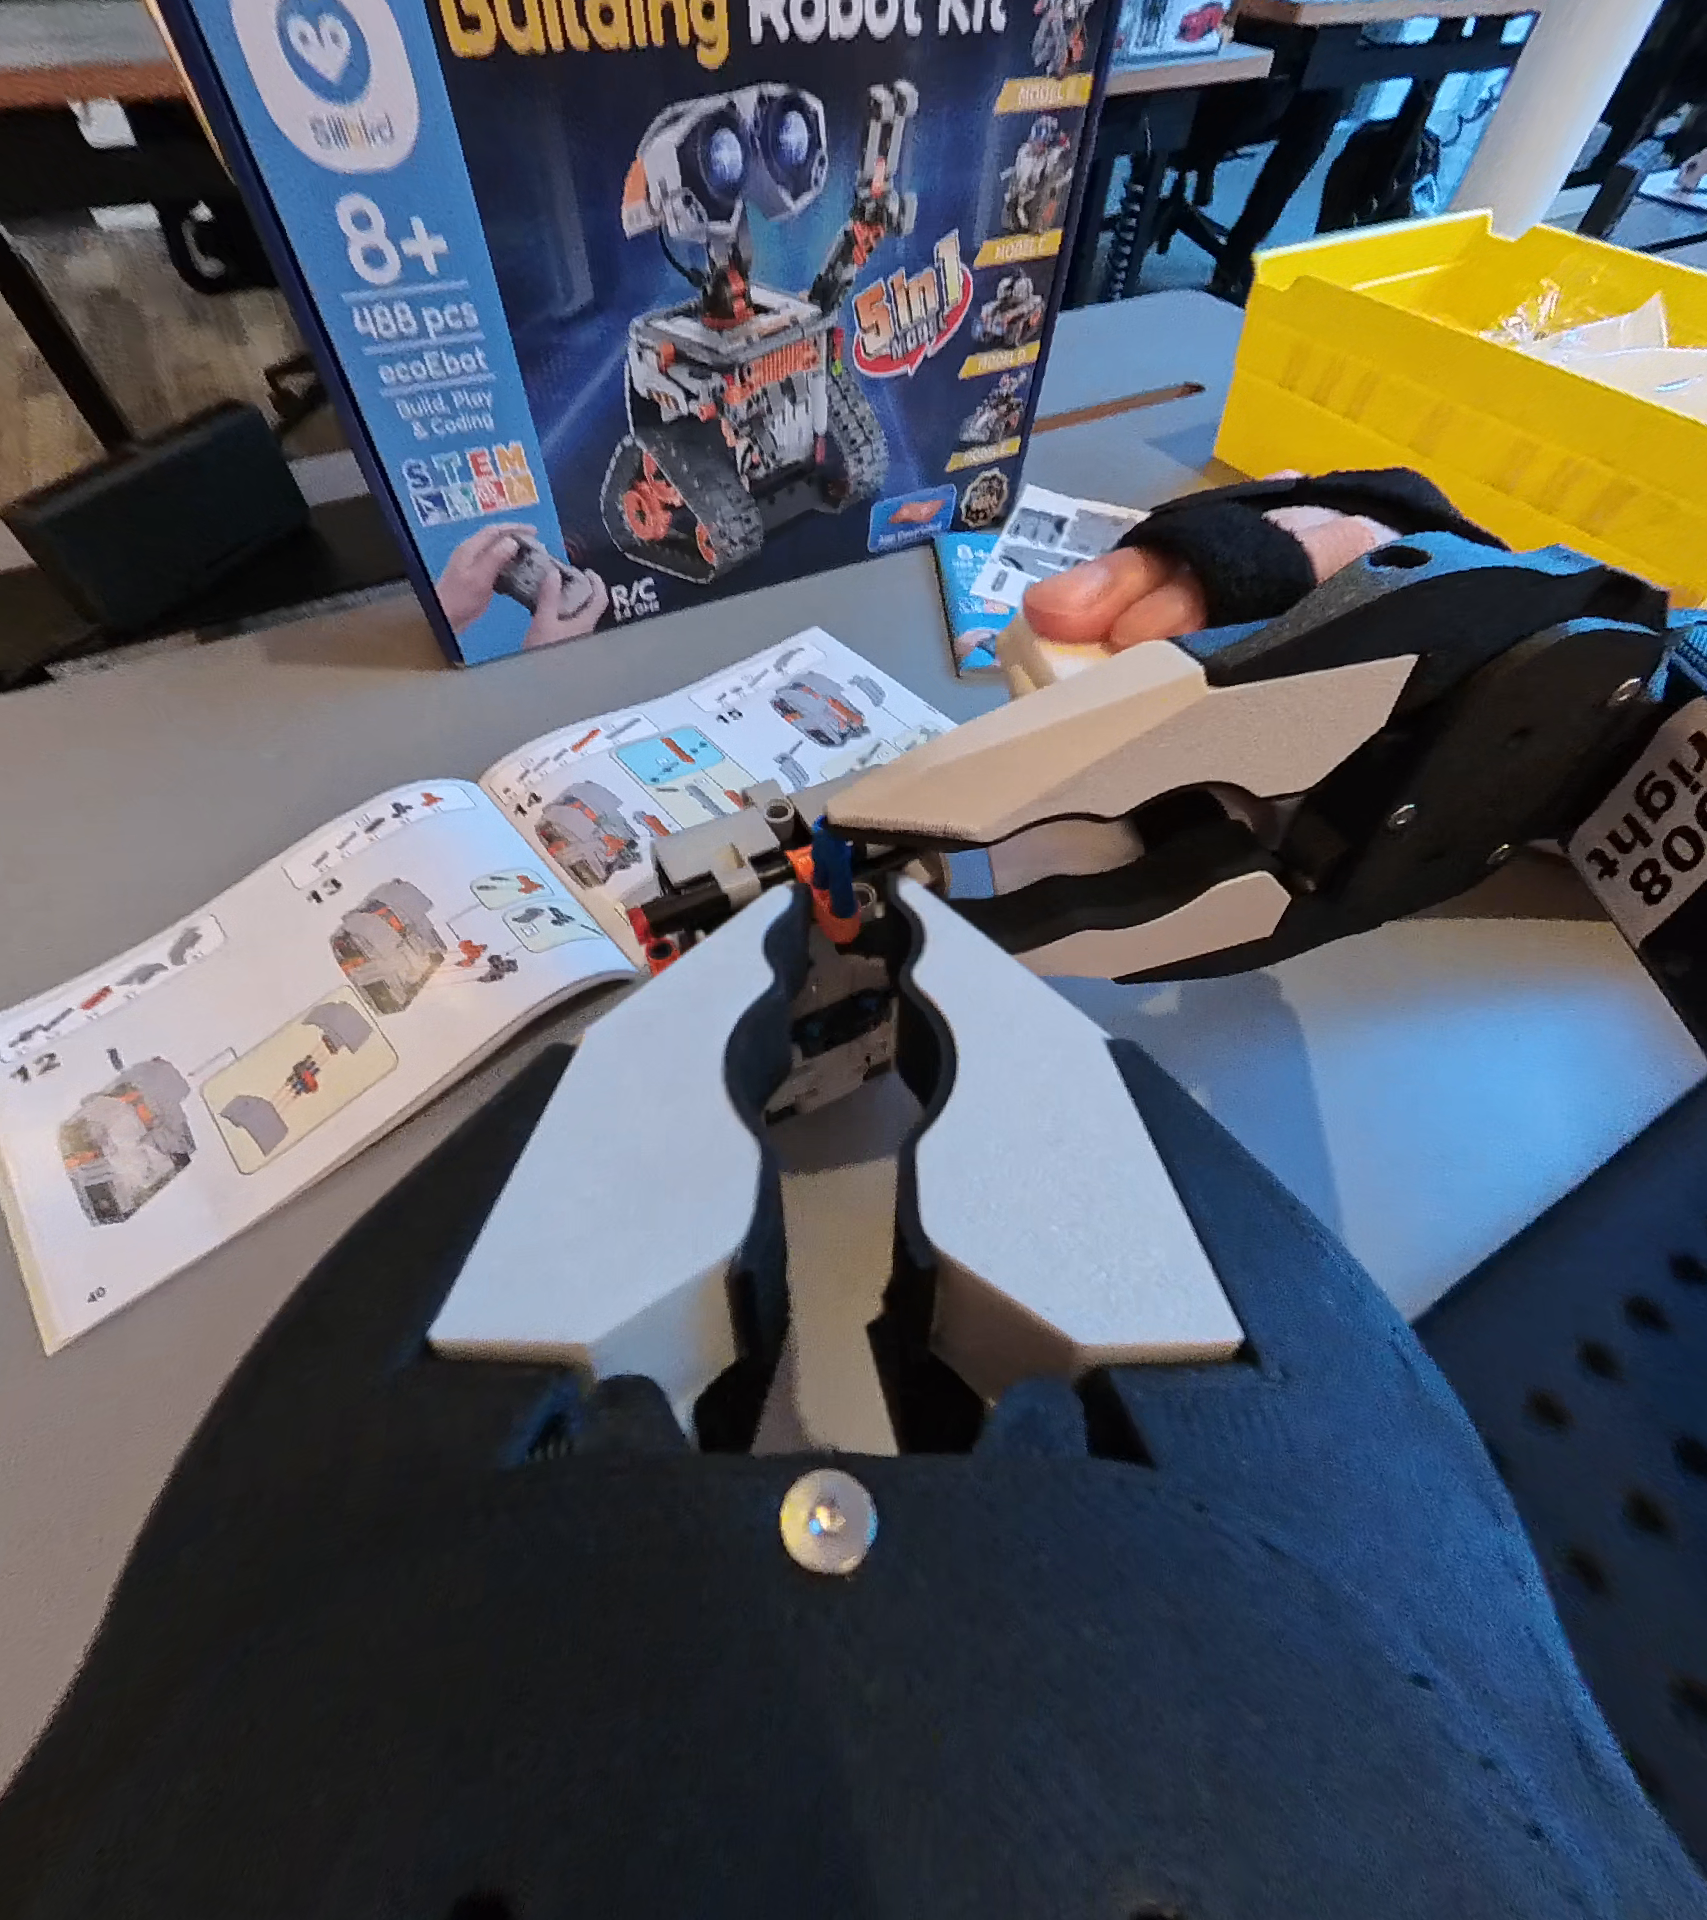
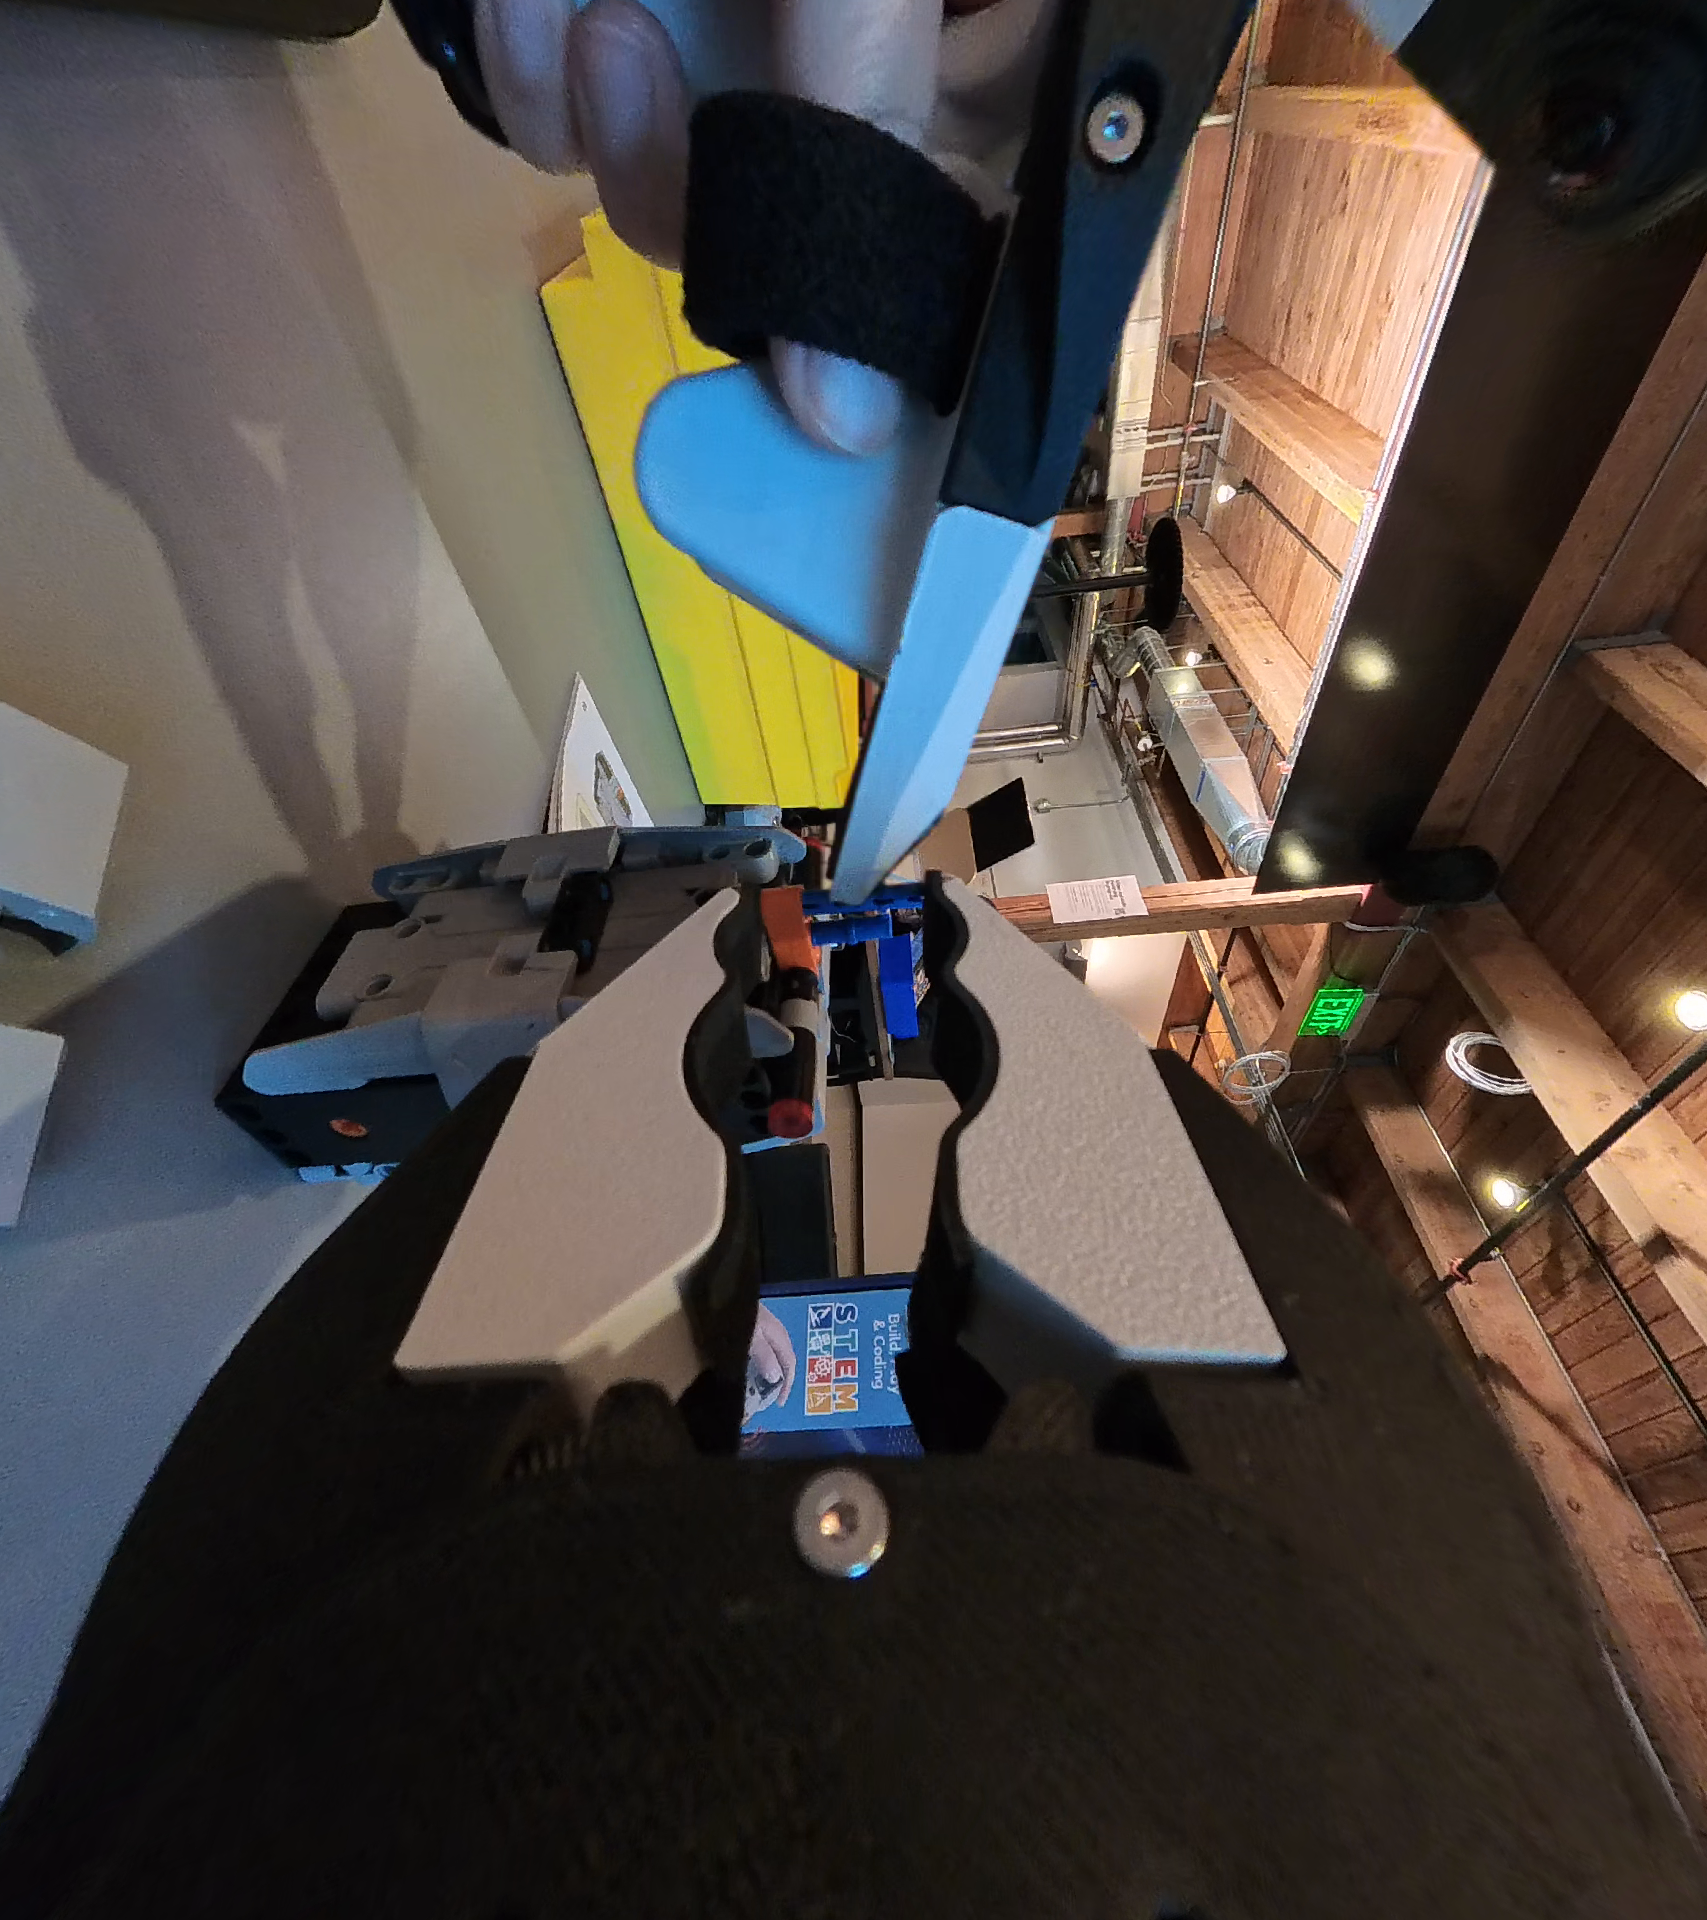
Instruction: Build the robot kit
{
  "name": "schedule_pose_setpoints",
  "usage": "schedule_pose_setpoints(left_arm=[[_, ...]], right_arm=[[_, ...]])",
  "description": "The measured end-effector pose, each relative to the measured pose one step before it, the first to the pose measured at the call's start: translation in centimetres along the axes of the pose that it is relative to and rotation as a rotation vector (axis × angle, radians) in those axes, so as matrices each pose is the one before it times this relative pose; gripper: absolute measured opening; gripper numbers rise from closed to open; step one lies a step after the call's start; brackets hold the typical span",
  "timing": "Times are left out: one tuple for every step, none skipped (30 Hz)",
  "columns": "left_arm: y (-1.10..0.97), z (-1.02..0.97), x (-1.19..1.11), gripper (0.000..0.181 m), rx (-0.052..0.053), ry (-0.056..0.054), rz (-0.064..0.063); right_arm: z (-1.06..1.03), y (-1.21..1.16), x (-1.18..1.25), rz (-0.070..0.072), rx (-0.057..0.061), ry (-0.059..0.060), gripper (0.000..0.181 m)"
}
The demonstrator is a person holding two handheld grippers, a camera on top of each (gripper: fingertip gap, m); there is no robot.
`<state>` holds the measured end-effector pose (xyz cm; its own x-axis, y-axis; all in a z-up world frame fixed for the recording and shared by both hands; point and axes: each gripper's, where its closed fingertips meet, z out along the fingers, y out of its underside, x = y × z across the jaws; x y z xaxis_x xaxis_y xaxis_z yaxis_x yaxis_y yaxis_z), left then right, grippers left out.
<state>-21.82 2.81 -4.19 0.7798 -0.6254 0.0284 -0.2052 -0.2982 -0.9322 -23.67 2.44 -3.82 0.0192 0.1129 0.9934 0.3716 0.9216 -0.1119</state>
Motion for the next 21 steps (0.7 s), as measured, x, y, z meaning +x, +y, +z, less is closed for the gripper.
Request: schedule_pose_setpoints(left_arm=[[-0.169, 0.005, 0.02, 0.005, 0.0141, -0.0063, 0.0085], [-0.073, 0.061, -0.008, 0.005, 0.0092, -0.0063, 0.0074], [0.044, 0.095, -0.017, 0.005, 0.0025, -0.0044, 0.0065], [0.142, 0.13, -0.052, 0.003, -0.0035, -0.0029, 0.0013], [0.149, 0.136, -0.016, 0.003, -0.0034, 0.0026, -0.0037], [0.104, 0.135, 0.013, 0.003, -0.0004, 0.0038, -0.0069], [-0.004, 0.092, -0.056, 0.004, 0.0057, -0.0019, -0.0057], [-0.05, 0.068, -0.019, 0.003, 0.0077, -0.0008, -0.0001], [-0.015, 0.054, 0.007, 0.002, 0.0034, -0.002, 0.0075], [0.001, 0.025, 0.004, 0.002, 0.0001, -0.0024, 0.0103], [0.013, 0.013, 0.007, 0.002, -0.0052, 0.0003, 0.0047], [0.039, -0.008, -0.027, 0.002, -0.0078, 0.0006, 0.001], [0.008, -0.007, -0.025, 0.002, -0.0051, 0.0021, 0.0004], [0.014, -0.017, -0.005, 0.002, -0.0016, 0.0024, 0.0004], [0.03, -0.006, -0.001, 0.002, 0.0004, 0.0007, 0.0003], [-0.01, 0.0, 0.0, 0.002, 0.0027, -0.0001, -0.0007], [0.002, 0.02, -0.007, 0.002, 0.0029, -0.0011, 0.0006], [-0.007, 0.004, -0.001, 0.002, 0.0014, -0.0012, 0.0006], [-0.004, 0.011, -0.008, 0.002, -0.0009, -0.0005, -0.0006], [0.0, -0.001, 0.01, 0.002, -0.0028, -0.0008, 0.0026], [0.003, -0.001, -0.011, 0.002, -0.004, -0.0024, 0.0045]], right_arm=[[0.003, 0.008, -0.001, 0.0001, 0.0, -0.0008, 0.03], [-0.011, 0.003, 0.011, 0.0005, -0.0001, -0.0004, 0.03], [-0.014, 0.012, -0.019, 0.0007, 0.0001, -0.0025, 0.03], [-0.016, -0.035, -0.001, 0.0019, 0.0024, -0.0012, 0.03], [-0.002, -0.046, -0.02, 0.0026, 0.003, -0.0015, 0.03], [0.006, -0.016, -0.015, 0.0027, 0.001, -0.0012, 0.03], [0.008, 0.008, 0.001, 0.0023, -0.0014, -0.0009, 0.03], [-0.001, 0.063, 0.038, 0.0007, -0.0021, 0.0006, 0.03], [0.005, 0.057, 0.008, 0.0001, -0.0006, -0.0006, 0.03], [-0.026, 0.011, 0.033, 0.0029, 0.0018, 0.0036, 0.03], [0.005, 0.01, 0.122, 0.0033, 0.001, 0.0109, 0.033], [0.026, 0.02, 0.234, 0.0029, -0.0011, 0.0167, 0.039], [0.032, -0.005, 0.15, 0.0072, -0.0021, 0.0061, 0.041], [0.028, 0.011, 0.055, 0.0102, -0.0032, -0.0029, 0.043], [0.021, 0.028, 0.075, 0.0089, -0.0034, -0.0008, 0.045], [0.015, 0.016, 0.033, 0.0051, -0.0015, -0.0023, 0.045], [0.017, -0.003, -0.102, -0.002, -0.0002, -0.0075, 0.043], [0.012, 0.007, -0.14, -0.0108, -0.0013, -0.0074, 0.041], [0.009, -0.025, -0.147, -0.0124, 0.0003, -0.0049, 0.038], [0.038, -0.015, -0.189, -0.0079, -0.0012, -0.0079, 0.034], [0.038, 0.011, -0.16, -0.0064, -0.0039, -0.0064, 0.031]])
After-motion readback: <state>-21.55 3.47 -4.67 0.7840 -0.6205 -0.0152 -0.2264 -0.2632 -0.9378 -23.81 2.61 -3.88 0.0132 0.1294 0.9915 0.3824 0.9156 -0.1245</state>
